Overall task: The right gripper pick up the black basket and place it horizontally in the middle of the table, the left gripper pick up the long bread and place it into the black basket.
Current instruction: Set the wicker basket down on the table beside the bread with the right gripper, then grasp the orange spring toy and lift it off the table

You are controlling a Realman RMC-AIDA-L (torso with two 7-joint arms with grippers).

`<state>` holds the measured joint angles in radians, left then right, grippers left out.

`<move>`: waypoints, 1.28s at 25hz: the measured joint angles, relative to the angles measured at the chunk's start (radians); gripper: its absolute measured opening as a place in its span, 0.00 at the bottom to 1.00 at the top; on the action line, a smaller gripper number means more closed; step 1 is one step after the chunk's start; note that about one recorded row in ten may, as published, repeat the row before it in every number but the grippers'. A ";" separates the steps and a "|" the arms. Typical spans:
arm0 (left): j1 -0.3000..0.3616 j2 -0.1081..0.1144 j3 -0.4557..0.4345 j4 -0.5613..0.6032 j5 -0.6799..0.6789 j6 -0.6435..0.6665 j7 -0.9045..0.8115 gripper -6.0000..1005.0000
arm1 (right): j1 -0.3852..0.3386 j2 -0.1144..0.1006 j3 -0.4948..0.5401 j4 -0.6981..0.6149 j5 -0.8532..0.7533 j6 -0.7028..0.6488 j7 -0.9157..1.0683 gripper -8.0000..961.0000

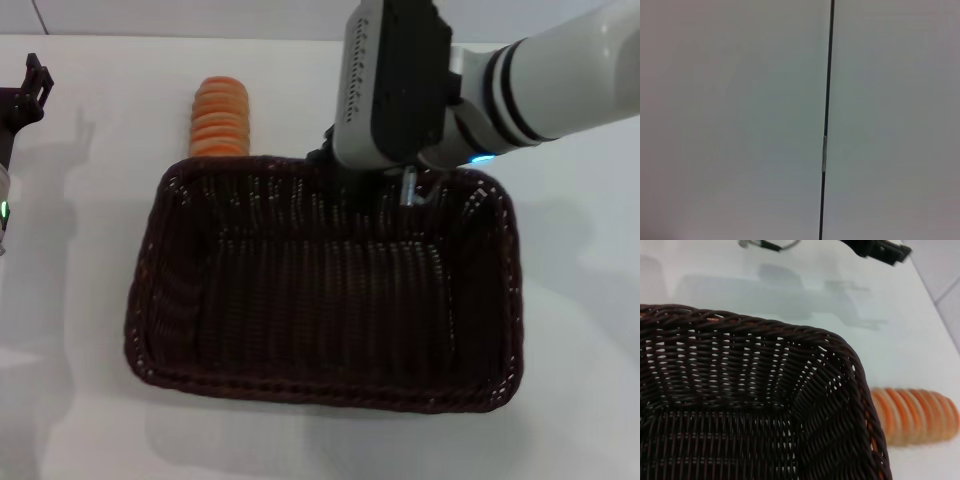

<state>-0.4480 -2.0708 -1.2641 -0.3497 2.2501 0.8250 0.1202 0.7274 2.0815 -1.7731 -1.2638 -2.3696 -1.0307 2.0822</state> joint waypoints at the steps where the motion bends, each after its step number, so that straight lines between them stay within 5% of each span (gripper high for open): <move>1: 0.000 0.000 0.000 0.000 0.000 0.000 -0.001 0.85 | 0.005 0.000 -0.003 0.006 0.008 0.001 0.000 0.22; 8: 0.000 -0.002 0.001 0.000 0.000 -0.003 -0.001 0.85 | 0.021 0.000 -0.032 0.014 0.041 -0.004 0.027 0.22; 12: 0.000 -0.002 0.001 0.002 0.000 -0.003 -0.002 0.84 | -0.034 -0.001 -0.036 -0.075 0.029 -0.029 0.046 0.22; 23: -0.002 0.000 0.003 0.001 0.003 -0.003 -0.002 0.84 | -0.113 0.000 -0.025 -0.202 -0.033 -0.016 0.075 0.58; 30: -0.003 0.001 0.003 0.000 0.003 -0.001 -0.002 0.84 | -0.290 0.000 0.037 -0.447 -0.191 0.109 0.201 0.71; 32: -0.002 0.001 0.003 -0.006 0.005 0.004 -0.002 0.84 | -0.411 -0.001 0.064 -0.512 -0.154 0.215 0.231 0.75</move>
<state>-0.4495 -2.0693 -1.2608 -0.3555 2.2556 0.8290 0.1180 0.3167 2.0810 -1.7094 -1.7757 -2.5238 -0.8159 2.3129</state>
